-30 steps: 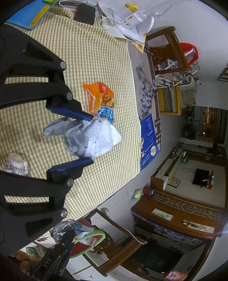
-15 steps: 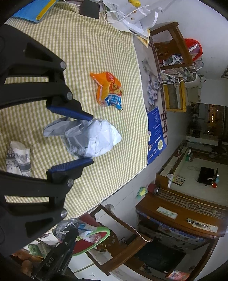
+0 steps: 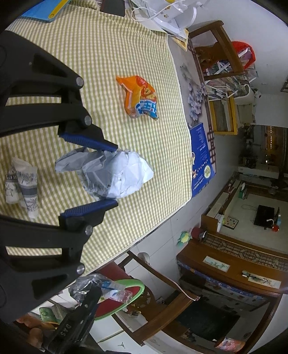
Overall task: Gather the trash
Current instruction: 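Carry the white wrapper and blue-white bag over the red bucket and open both grippers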
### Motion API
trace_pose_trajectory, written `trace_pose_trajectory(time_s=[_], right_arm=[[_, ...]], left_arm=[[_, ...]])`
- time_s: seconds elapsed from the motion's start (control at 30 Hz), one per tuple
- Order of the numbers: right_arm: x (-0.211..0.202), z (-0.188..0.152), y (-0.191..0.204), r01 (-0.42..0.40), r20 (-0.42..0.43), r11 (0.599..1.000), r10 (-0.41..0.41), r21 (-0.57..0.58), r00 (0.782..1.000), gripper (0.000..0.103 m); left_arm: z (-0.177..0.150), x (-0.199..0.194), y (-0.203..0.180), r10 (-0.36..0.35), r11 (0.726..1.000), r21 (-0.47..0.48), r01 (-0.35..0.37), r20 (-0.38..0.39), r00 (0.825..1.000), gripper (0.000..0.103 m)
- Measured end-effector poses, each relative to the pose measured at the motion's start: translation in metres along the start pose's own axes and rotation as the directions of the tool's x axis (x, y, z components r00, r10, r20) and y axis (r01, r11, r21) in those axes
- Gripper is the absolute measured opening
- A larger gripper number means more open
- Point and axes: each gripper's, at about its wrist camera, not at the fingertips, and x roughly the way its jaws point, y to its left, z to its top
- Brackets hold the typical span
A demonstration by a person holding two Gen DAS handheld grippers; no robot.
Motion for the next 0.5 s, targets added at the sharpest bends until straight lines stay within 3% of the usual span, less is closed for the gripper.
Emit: trace_pose_trajectory(time_s=[0.5], right_arm=[[-0.001, 0.009, -0.028, -0.001, -0.003, 1.000, 0.001, 0.007, 1.000, 0.024]], left_arm=[[0.003, 0.016, -0.040, -0.001, 1.000, 0.007, 0.001, -0.009, 1.000, 0.043]])
